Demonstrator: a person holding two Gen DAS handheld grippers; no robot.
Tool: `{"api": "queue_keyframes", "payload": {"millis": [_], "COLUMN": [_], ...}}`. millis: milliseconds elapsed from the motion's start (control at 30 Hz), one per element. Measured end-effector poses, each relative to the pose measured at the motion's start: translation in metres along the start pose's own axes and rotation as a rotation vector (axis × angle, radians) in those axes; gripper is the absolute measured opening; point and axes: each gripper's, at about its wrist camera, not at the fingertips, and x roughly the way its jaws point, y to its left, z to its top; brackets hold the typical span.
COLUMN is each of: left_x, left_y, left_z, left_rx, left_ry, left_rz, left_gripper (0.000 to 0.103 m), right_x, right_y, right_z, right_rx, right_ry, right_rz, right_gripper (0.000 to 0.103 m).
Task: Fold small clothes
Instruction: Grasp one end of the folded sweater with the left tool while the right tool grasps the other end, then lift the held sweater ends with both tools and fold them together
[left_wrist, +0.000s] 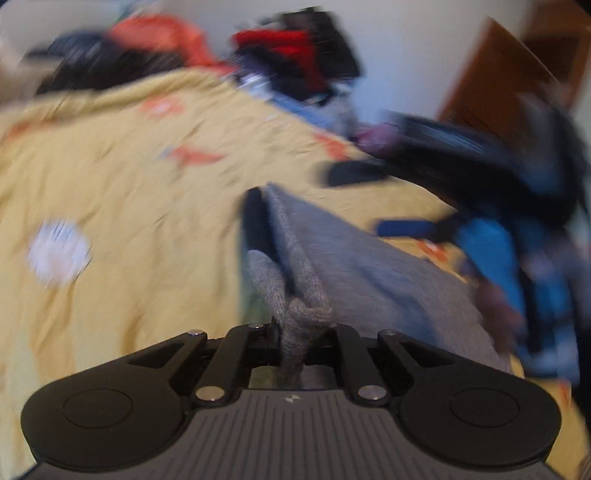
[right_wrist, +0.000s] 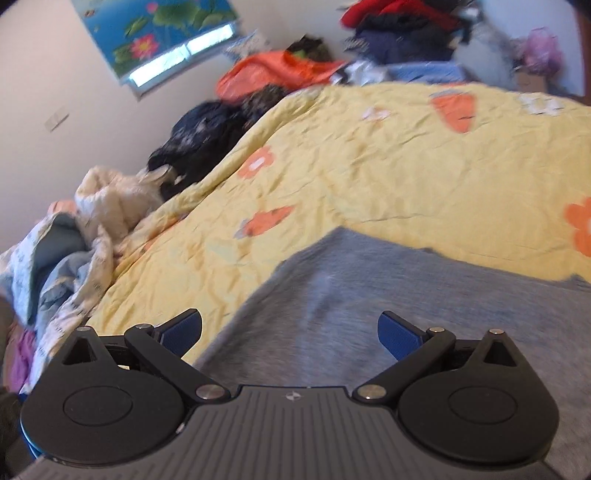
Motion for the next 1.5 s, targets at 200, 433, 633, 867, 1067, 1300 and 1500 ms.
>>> {"api": "queue_keyframes", "payload": {"millis": [200, 433, 633, 867, 1067, 1300, 1500], "left_x": [0.01, 0.011, 0.009, 0.006, 0.002, 0.01, 0.033], "left_y": [-0.031, -0.028, -0.032, -0.045, -0.081, -0.151, -0.209], "left_z": [-0.01, -0.015, -0.014, -0.011, -0.005, -0.012, -0.043], "left_rx": [0.139, 0.131, 0.138, 0.185, 0.253, 0.366, 0.458], "left_ry": [0.012, 0.017, 0.019, 0.004, -0.021, -0.023, 0.062], "left_rz": [-0.026, -0.035, -0.035, -0.041, -0.116, -0.275, -0.385], "left_gripper": [0.007, 0.007, 0.007, 0.006, 0.006, 0.006, 0.006], "right_x": [0.058, 0.086, 0.091, 0.084, 0.03, -0.067, -0.134], "right_y": [0.018, 0.023, 0.018, 0.006, -0.024, -0.104, -0.187], "right_z": [0.033, 0.031, 0.035, 0.033, 0.04, 0.028, -0.017], "right_rx": [-0.014, -0.081, -0.061, -0.105, -0.066, 0.059, 0.187], "right_ry": [0.249, 0.361, 0.363, 0.3, 0.174, 0.002, -0.088], "right_rz": [0.007, -0.063, -0.056, -0.115, -0.043, -0.019, -0.055], "right_gripper": [0.089, 0.085, 0.084, 0.018, 0.017, 0.017, 0.017]}}
